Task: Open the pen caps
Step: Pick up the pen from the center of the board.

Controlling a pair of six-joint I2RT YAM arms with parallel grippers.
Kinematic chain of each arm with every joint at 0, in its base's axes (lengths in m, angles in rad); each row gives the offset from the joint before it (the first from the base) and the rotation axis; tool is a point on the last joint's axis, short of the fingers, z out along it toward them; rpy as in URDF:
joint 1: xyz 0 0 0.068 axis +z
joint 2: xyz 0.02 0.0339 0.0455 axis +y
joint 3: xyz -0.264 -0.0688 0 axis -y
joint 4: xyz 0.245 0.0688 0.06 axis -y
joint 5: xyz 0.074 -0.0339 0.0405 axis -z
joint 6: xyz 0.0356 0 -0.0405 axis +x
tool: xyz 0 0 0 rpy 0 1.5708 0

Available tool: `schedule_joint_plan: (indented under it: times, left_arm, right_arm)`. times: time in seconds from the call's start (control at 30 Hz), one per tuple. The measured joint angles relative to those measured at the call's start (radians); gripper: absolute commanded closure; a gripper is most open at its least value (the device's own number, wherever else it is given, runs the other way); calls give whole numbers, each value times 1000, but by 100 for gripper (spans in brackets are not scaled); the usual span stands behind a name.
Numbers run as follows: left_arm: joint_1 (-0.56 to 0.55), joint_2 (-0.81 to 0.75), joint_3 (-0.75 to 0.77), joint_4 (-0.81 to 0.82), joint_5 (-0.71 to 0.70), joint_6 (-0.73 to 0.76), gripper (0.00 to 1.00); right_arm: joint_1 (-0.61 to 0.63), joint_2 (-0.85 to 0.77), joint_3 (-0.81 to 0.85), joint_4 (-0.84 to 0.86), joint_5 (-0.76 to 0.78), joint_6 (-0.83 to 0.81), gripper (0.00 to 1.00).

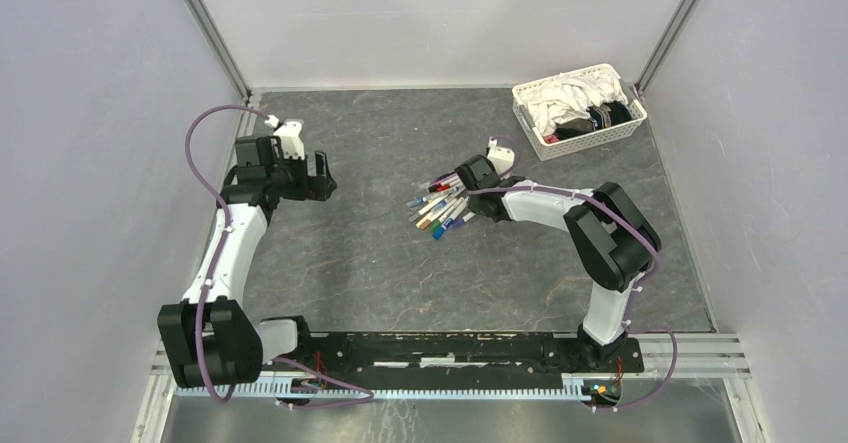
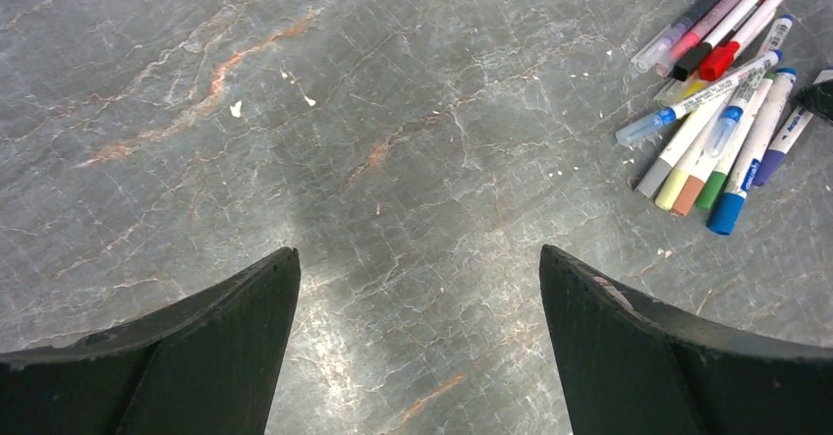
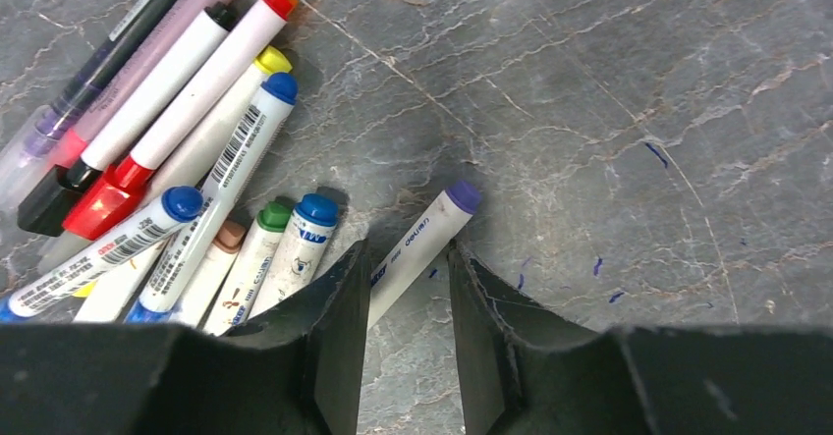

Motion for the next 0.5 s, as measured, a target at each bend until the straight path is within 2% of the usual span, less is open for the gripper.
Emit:
schedule_joint_plan:
  times: [0.5]
  left_arm:
    - [0,-1,3,-50,64,11,0]
  right_arm:
    - [7,-53,-63,-46,70,-14,77]
